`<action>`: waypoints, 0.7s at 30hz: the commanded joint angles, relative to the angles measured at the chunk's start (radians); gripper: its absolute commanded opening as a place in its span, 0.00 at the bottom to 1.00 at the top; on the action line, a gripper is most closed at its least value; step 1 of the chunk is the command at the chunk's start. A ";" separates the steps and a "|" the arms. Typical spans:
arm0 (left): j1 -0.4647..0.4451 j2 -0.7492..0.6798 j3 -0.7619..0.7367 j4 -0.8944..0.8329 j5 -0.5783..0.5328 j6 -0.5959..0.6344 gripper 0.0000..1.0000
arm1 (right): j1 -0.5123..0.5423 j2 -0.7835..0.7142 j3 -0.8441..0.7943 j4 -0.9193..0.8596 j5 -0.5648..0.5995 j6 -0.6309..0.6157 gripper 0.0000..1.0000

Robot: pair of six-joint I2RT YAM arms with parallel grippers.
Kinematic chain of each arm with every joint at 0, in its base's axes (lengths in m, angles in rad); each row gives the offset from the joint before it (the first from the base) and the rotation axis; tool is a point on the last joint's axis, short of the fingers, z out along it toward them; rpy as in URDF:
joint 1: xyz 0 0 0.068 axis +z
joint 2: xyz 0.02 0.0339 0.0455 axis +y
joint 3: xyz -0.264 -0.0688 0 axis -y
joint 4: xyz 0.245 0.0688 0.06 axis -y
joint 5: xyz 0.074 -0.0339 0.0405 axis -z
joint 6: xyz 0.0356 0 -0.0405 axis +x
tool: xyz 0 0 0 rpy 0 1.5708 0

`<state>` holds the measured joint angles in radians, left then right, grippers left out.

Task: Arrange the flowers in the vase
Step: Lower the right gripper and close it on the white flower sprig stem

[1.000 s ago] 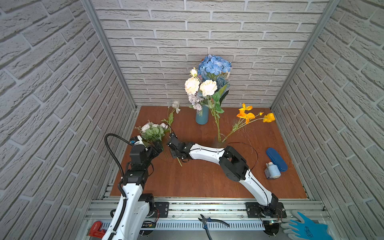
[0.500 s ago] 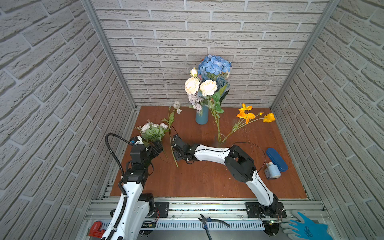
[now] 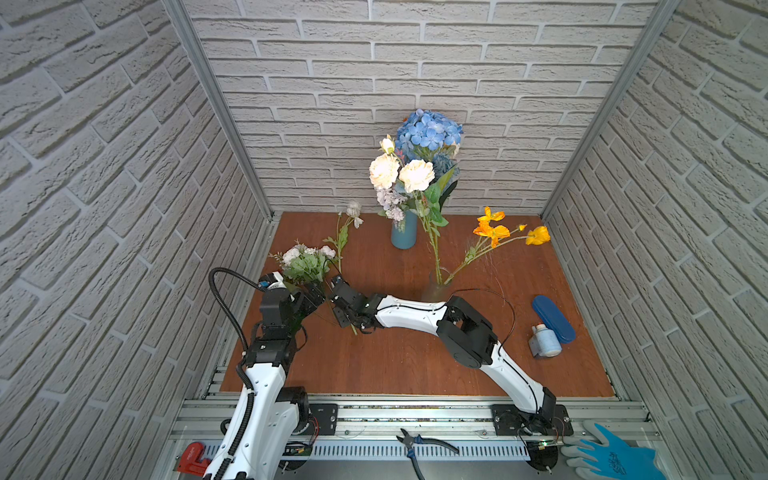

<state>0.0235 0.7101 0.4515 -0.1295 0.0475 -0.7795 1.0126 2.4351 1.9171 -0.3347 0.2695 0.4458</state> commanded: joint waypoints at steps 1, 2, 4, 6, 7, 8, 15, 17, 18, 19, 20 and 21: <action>0.007 -0.001 0.015 0.044 0.003 0.000 0.98 | 0.003 0.025 0.006 -0.099 0.050 -0.027 0.16; 0.009 0.000 0.013 0.046 0.004 -0.001 0.98 | 0.003 0.023 0.001 -0.116 0.051 -0.038 0.07; 0.007 0.003 0.008 0.049 0.009 -0.004 0.98 | 0.003 0.005 -0.023 -0.161 0.067 -0.028 0.06; 0.009 0.008 0.002 0.055 0.021 -0.006 0.98 | 0.003 -0.030 -0.065 -0.202 0.072 -0.039 0.06; 0.008 0.008 -0.001 0.061 0.028 -0.007 0.98 | 0.003 -0.058 -0.109 -0.206 0.068 -0.050 0.06; 0.009 0.008 -0.005 0.065 0.036 -0.007 0.98 | 0.003 -0.097 -0.162 -0.203 0.062 -0.055 0.06; 0.009 0.067 -0.009 0.098 0.064 -0.003 0.98 | 0.001 -0.363 -0.503 -0.132 -0.032 0.017 0.06; 0.009 0.076 -0.005 0.106 0.069 -0.004 0.98 | 0.002 -0.382 -0.512 -0.177 -0.068 0.046 0.07; 0.009 0.080 -0.004 0.108 0.071 -0.003 0.98 | 0.003 -0.381 -0.513 -0.191 -0.089 0.060 0.07; 0.010 0.083 -0.002 0.110 0.072 -0.004 0.98 | 0.004 -0.378 -0.515 -0.203 -0.112 0.076 0.07; 0.010 0.083 -0.001 0.112 0.073 -0.004 0.98 | 0.007 -0.371 -0.516 -0.215 -0.129 0.090 0.07; 0.011 0.082 0.000 0.113 0.074 -0.004 0.98 | 0.010 -0.367 -0.516 -0.223 -0.137 0.095 0.08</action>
<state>0.0261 0.7929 0.4511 -0.0761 0.1070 -0.7841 1.0119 2.0705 1.4193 -0.4725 0.2180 0.4835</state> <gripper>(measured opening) 0.983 0.081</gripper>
